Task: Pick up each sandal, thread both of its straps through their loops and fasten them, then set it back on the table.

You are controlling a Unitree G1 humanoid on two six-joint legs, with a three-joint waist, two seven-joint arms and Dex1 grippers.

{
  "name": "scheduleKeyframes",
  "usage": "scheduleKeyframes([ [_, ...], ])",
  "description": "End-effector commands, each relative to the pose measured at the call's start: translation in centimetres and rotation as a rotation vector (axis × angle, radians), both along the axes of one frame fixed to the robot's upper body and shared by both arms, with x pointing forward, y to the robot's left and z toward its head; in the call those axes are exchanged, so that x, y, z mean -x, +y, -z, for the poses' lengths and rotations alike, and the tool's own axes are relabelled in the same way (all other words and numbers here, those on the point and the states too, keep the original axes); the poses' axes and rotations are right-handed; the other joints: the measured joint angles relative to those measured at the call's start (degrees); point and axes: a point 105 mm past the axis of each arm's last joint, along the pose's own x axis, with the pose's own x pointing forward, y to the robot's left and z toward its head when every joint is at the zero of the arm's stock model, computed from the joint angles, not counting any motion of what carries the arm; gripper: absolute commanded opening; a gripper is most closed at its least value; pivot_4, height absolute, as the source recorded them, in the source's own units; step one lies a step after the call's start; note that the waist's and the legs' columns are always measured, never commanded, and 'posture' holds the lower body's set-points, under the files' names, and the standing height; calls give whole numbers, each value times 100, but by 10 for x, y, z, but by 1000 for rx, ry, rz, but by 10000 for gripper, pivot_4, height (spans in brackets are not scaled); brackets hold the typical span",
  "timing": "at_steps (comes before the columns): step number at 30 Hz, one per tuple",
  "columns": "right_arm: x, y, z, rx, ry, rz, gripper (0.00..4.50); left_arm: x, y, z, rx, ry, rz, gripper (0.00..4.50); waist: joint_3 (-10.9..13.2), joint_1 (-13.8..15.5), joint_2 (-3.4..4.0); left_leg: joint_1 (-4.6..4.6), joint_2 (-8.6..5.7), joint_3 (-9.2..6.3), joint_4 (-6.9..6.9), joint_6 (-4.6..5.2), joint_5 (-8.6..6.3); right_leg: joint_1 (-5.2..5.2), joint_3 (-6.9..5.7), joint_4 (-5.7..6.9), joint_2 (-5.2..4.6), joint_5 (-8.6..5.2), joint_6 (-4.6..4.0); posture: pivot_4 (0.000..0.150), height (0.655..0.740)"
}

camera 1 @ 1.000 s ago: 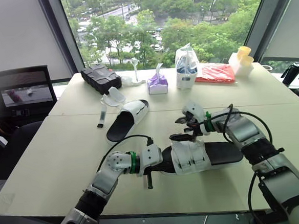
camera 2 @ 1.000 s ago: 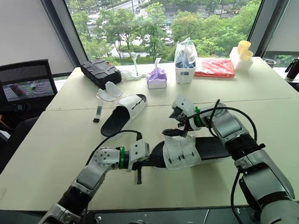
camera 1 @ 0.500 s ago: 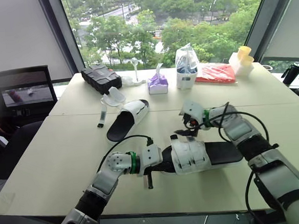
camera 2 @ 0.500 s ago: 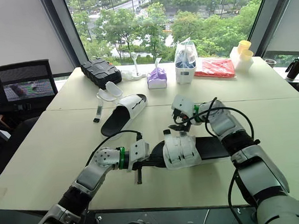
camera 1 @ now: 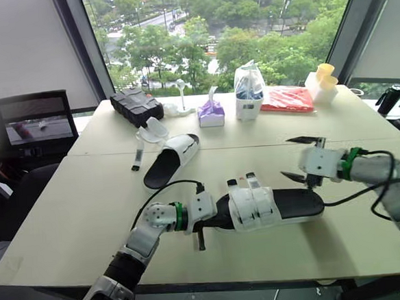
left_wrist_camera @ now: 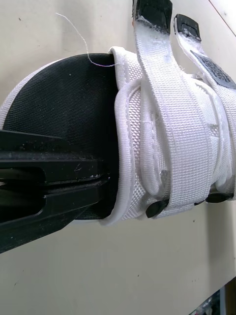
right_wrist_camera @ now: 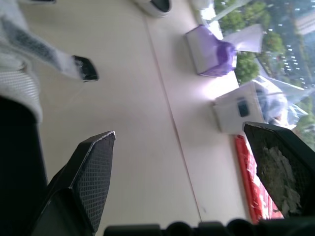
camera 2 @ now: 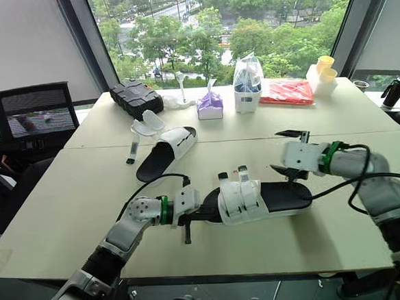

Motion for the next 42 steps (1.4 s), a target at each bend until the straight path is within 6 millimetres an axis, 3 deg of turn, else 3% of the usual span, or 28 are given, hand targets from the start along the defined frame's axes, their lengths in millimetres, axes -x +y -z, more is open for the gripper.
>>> scheduleKeyframes([
  [1,-4,9,-27,-191,-20,29,44624,9,12,46,-129,136,-33,0,0,0,1,4,1,0,0,0,0,1,1,2,0,0,-1,1500,7400],
  [4,-17,29,-34,-489,183,65,44624,9,9,46,-130,141,-18,0,-4,4,9,1,5,-2,-1,1,0,-3,2,8,0,0,-5,1500,7400],
  [7,-19,78,-30,-774,644,-19,44624,11,7,46,-132,148,-1,0,-6,20,14,-12,4,-2,0,2,1,-27,4,18,0,17,-32,1500,7400],
  [10,-20,100,-29,-834,840,-59,44624,11,6,46,-134,151,6,0,-8,65,13,-36,4,-6,1,15,9,-83,-2,32,0,18,-35,1500,7400],
  [14,-17,115,-9,-775,1015,-110,44624,12,5,46,-135,154,8,0,-8,103,11,-44,0,-5,0,4,3,-78,-5,4,-2,19,-33,1500,7400],
  [22,-13,123,30,-610,1136,-121,44624,15,5,47,-133,156,2,0,-8,44,11,-51,-5,4,-3,2,1,-82,-4,-9,-6,27,-14,1500,7400],
  [37,-17,124,51,-566,1181,-103,44624,17,3,46,-127,159,-3,0,-8,31,11,-49,-4,0,-2,2,1,-83,-4,-6,0,30,-8,1500,7400],
  [40,-16,126,50,-569,1185,-113,36702,17,4,46,-127,158,-5,0,-8,31,11,-49,-4,0,-2,1,1,-83,-4,-6,0,30,-8,1500,7400],
  [42,-17,126,47,-580,1179,-120,27327,17,4,46,-127,156,-5,0,-8,33,11,-49,-4,0,-2,1,1,-83,-4,-6,-1,30,-8,1500,7400],
])
